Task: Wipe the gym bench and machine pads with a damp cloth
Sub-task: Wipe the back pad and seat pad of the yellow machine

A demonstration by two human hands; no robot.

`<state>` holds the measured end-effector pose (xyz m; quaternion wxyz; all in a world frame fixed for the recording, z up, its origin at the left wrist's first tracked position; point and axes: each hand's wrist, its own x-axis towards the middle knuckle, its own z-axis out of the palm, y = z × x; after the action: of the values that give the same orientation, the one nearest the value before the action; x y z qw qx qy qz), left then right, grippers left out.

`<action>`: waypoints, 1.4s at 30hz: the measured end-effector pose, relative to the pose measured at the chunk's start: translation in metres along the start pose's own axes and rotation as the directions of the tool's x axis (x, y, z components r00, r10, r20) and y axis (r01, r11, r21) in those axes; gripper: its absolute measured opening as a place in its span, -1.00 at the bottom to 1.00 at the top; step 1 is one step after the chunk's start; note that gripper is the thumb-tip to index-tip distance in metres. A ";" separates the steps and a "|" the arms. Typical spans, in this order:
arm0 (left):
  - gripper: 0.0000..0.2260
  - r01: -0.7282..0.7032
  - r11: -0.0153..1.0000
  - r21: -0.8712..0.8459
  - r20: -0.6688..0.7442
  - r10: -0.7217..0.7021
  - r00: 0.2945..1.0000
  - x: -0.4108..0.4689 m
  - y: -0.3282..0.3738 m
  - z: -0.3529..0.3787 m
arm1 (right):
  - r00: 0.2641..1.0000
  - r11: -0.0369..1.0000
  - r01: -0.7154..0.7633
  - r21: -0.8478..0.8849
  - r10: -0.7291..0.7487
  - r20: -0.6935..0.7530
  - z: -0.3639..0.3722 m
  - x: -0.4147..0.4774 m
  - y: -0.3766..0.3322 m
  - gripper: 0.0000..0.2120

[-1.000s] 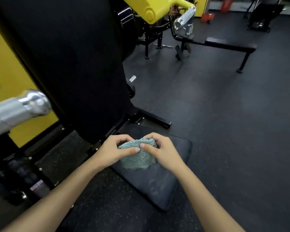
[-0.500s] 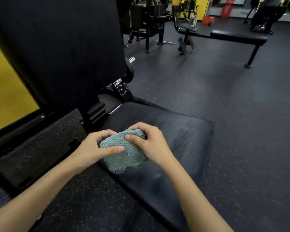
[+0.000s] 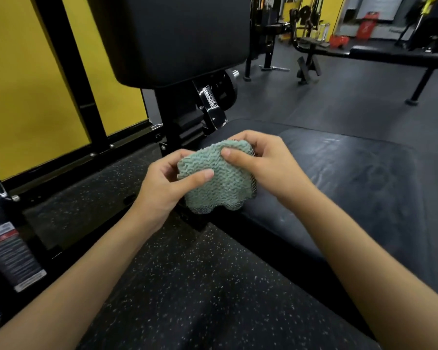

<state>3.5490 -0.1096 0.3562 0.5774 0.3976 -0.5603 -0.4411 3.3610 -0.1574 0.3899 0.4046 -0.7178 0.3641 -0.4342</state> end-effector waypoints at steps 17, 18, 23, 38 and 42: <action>-0.75 -0.030 0.986 0.162 -0.283 0.075 0.956 -0.025 -0.009 -0.030 | 0.999 0.986 -0.028 0.164 0.032 -0.022 0.049 -0.005 -0.013 -0.97; -0.79 -0.028 0.987 0.155 -0.288 0.073 0.955 -0.027 -0.009 -0.029 | 0.999 0.987 -0.032 0.159 0.036 -0.019 0.054 -0.004 -0.013 -0.97; -0.77 0.075 0.989 -0.124 -0.195 -0.099 0.976 -0.033 0.000 -0.021 | 0.999 0.976 -0.051 0.210 0.050 0.011 0.079 0.004 -0.012 -0.94; -0.70 0.076 0.962 -0.262 -0.469 -0.196 0.861 -0.039 -0.042 -0.041 | 0.997 0.921 -0.055 -0.385 0.029 -0.073 0.076 0.012 0.007 -0.95; -0.69 -0.068 0.997 0.028 -0.683 0.069 0.727 -0.021 -0.061 -0.033 | 0.998 0.729 0.062 -0.682 -0.040 0.048 0.062 0.001 0.019 -0.81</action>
<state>3.5781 -0.1089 0.2895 0.7587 0.5112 -0.3232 -0.2419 3.4149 -0.1494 0.3547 0.1059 -0.8323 0.4722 -0.2703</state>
